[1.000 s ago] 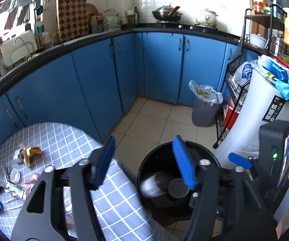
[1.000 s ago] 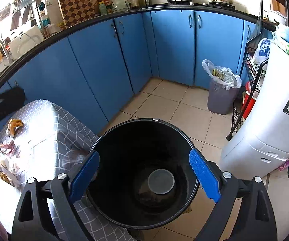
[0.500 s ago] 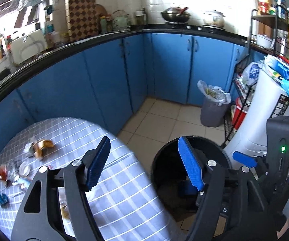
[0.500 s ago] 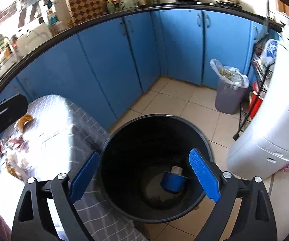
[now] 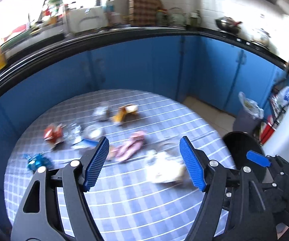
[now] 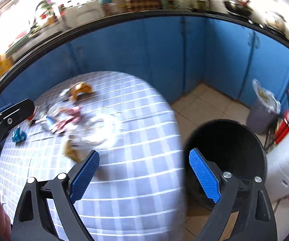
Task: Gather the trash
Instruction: 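Grasp the teal wrapper with the left tool while the right tool grasps the clear bag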
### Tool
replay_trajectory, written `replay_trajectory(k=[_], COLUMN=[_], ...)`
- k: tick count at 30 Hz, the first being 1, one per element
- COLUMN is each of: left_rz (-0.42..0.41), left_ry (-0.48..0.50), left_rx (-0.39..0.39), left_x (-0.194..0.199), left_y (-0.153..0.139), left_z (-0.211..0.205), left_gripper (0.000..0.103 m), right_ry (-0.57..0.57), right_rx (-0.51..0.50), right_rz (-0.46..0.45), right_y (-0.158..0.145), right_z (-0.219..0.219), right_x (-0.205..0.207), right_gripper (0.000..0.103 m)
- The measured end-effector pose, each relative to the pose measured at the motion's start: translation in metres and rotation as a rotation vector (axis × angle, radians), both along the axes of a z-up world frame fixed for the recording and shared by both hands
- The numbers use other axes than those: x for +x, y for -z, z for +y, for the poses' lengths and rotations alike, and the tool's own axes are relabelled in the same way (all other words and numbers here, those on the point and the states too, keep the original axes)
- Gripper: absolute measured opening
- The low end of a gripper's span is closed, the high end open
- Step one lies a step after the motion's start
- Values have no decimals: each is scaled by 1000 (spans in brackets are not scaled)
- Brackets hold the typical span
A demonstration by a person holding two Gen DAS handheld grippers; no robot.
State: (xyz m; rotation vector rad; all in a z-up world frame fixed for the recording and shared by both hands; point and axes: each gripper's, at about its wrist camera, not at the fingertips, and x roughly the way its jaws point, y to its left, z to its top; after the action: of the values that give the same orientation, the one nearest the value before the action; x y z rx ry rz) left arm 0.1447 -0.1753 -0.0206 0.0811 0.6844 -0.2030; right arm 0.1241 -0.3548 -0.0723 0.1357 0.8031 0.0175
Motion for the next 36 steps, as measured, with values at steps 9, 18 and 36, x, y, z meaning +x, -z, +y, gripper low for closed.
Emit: replay_trajectory(k=[9,18,36], left_rz=[19,70,228], left_ry=[-155,-282,-347], left_rx=[7,30,-30], left_x=[15,38,64], left_y=[16,43,87], left_z=[91,162,204], left_gripper=[75,79,69], right_ry=[-100,-106,-161], right_rx=[-52,-58,-125], right_rz=[-2,22,46], right_y=[-2,6,23], right_z=[68,91,115], right_x=[24,41,44], right_gripper=[89,89,44])
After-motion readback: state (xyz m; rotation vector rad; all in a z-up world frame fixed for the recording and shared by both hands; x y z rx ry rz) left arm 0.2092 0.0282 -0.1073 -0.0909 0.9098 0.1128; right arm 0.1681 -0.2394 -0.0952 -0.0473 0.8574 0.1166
